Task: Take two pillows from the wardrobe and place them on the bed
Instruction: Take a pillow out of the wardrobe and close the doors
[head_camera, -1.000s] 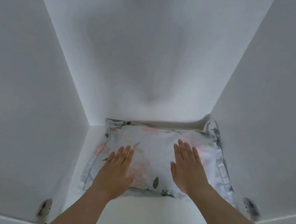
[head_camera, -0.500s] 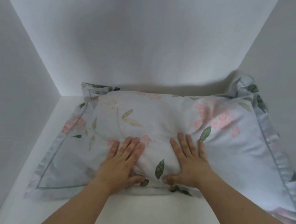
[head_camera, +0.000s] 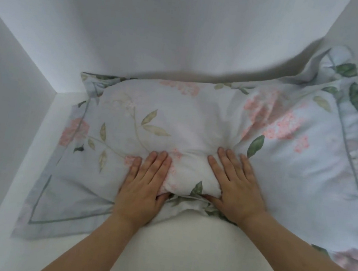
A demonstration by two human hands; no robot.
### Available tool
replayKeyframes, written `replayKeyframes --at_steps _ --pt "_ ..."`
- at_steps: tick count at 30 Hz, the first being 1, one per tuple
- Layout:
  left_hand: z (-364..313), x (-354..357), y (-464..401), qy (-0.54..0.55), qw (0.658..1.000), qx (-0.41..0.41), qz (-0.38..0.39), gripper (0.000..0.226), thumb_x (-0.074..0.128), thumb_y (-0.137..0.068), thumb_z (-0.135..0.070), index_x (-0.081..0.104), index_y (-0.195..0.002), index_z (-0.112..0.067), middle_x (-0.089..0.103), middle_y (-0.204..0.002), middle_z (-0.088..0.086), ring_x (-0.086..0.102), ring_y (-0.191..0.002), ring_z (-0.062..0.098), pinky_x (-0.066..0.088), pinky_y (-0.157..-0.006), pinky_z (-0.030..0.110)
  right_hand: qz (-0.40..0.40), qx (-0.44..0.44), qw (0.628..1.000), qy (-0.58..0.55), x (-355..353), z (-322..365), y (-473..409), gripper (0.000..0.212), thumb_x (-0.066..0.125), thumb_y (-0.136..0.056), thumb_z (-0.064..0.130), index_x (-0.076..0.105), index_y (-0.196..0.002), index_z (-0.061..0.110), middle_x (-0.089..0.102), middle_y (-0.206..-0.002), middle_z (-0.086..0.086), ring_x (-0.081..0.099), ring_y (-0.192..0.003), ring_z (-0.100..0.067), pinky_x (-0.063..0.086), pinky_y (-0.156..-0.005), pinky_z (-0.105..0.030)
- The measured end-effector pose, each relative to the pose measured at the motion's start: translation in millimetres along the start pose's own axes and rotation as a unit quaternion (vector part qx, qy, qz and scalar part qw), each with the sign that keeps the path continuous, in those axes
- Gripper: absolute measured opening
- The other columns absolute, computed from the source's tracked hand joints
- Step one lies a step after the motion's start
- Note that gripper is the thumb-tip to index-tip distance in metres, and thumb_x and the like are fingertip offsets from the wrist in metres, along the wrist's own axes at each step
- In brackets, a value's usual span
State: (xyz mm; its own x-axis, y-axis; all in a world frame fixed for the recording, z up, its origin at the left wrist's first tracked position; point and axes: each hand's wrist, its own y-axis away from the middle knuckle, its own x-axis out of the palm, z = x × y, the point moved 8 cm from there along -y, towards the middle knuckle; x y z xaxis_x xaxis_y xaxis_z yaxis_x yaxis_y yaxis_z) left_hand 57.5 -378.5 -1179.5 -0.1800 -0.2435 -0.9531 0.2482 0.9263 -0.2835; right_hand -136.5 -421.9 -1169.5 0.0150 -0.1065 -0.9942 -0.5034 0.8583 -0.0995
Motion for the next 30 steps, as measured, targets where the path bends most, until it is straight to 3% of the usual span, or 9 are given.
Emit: replayKeyframes --at_steps 4,8,11,13,16,18,22,26,30 --pt "1.2 7.5 -1.3 -0.005 0.999 0.008 0.032 0.068 0.042 -0.090 -0.041 0.029 -0.152 -0.017 0.026 -0.159 0.000 0.019 -0.148 0.020 0.015 -0.119 0.048 0.002 0.001 1.000 0.012 0.1 5.3 -1.1 0.079 0.033 -0.086 0.064 0.036 -0.146 0.013 0.034 -0.152 -0.017 0.032 -0.140 -0.034 0.020 -0.115 -0.050" --pt "-11.8 -5.2 0.2 0.014 0.998 -0.007 0.056 0.052 0.044 -0.092 -0.031 0.049 -0.141 -0.016 0.046 -0.149 0.000 0.037 -0.141 0.024 0.021 -0.117 0.047 0.033 0.036 0.998 0.042 -15.2 21.4 7.2 0.070 0.071 -0.076 0.040 0.051 -0.135 0.008 0.052 -0.137 -0.020 0.053 -0.125 -0.033 0.040 -0.108 -0.046" --pt "-21.1 -21.7 11.3 0.030 0.988 -0.060 0.138 0.051 0.046 -0.096 -0.027 0.041 -0.146 -0.017 0.041 -0.152 0.000 0.030 -0.144 0.021 0.016 -0.120 0.042 0.149 0.011 0.987 0.055 -48.2 35.0 9.6 0.056 0.055 -0.089 0.032 0.042 -0.140 0.013 0.053 -0.135 -0.014 0.053 -0.120 -0.029 0.041 -0.103 -0.038" --pt "-22.5 -57.3 16.3 0.063 0.983 -0.094 0.148 0.047 0.045 -0.097 -0.029 0.044 -0.143 -0.016 0.047 -0.146 0.004 0.037 -0.138 0.022 0.022 -0.114 0.037 0.184 -0.009 0.981 0.063 -92.3 43.8 10.5 0.035 0.048 -0.094 0.028 0.052 -0.126 0.015 0.063 -0.121 -0.008 0.061 -0.107 -0.028 0.046 -0.090 -0.037" --pt "-18.1 -160.6 3.4 0.111 0.982 -0.126 0.087 0.033 0.046 -0.099 -0.029 0.058 -0.127 -0.016 0.062 -0.120 0.009 0.056 -0.111 0.030 0.036 -0.095 0.036 0.209 -0.007 0.976 0.065 -182.5 57.7 2.4 0.022 0.046 -0.096 0.020 0.061 -0.112 0.017 0.068 -0.110 -0.004 0.065 -0.100 -0.026 0.049 -0.081 -0.035" --pt "-14.1 -239.7 -10.9 0.123 0.978 -0.157 0.059 0.031 0.046 -0.099 -0.029 0.061 -0.123 -0.017 0.065 -0.114 0.010 0.059 -0.104 0.031 0.041 -0.090 0.037 0.194 -0.011 0.980 0.055 -259.0 64.8 -6.0 0.020 0.045 -0.094 0.022 0.062 -0.105 0.018 0.068 -0.104 -0.002 0.066 -0.095 -0.024 0.048 -0.077 -0.034" --pt "-20.8 -408.1 -33.6 0.077 0.975 -0.198 0.066 0.029 0.041 -0.099 -0.038 0.060 -0.117 -0.025 0.070 -0.104 0.006 0.064 -0.095 0.030 0.047 -0.077 0.035 0.218 -0.021 0.975 -0.027 -419.7 76.3 -8.1 0.039 0.036 -0.098 0.046 0.061 -0.097 0.016 0.066 -0.093 -0.004 0.060 -0.078 -0.022 0.044 -0.073 -0.032" --pt "-45.9 -595.5 -44.6 0.053 0.976 -0.197 0.079 0.027 0.038 -0.099 -0.042 0.061 -0.104 -0.029 0.072 -0.093 -0.001 0.066 -0.086 0.024 0.049 -0.072 0.033 0.250 0.004 0.960 -0.126 -585.8 90.0 9.6 0.050 0.036 -0.094 0.060 0.058 -0.090 0.015 0.061 -0.080 0.001 0.060 -0.074 -0.018 0.048 -0.075 -0.031" --pt "-77.6 -764.5 -34.5 0.100 0.965 -0.228 0.085 0.025 0.041 -0.097 -0.043 0.059 -0.089 -0.028 0.069 -0.082 -0.003 0.063 -0.079 0.023 0.049 -0.072 0.034 0.225 -0.003 0.958 -0.177 -753.2 115.0 46.9 0.039 0.045 -0.087 0.062 0.053 -0.100 0.026 0.063 -0.090 0.006 0.060 -0.081 -0.016 0.048 -0.077 -0.033"
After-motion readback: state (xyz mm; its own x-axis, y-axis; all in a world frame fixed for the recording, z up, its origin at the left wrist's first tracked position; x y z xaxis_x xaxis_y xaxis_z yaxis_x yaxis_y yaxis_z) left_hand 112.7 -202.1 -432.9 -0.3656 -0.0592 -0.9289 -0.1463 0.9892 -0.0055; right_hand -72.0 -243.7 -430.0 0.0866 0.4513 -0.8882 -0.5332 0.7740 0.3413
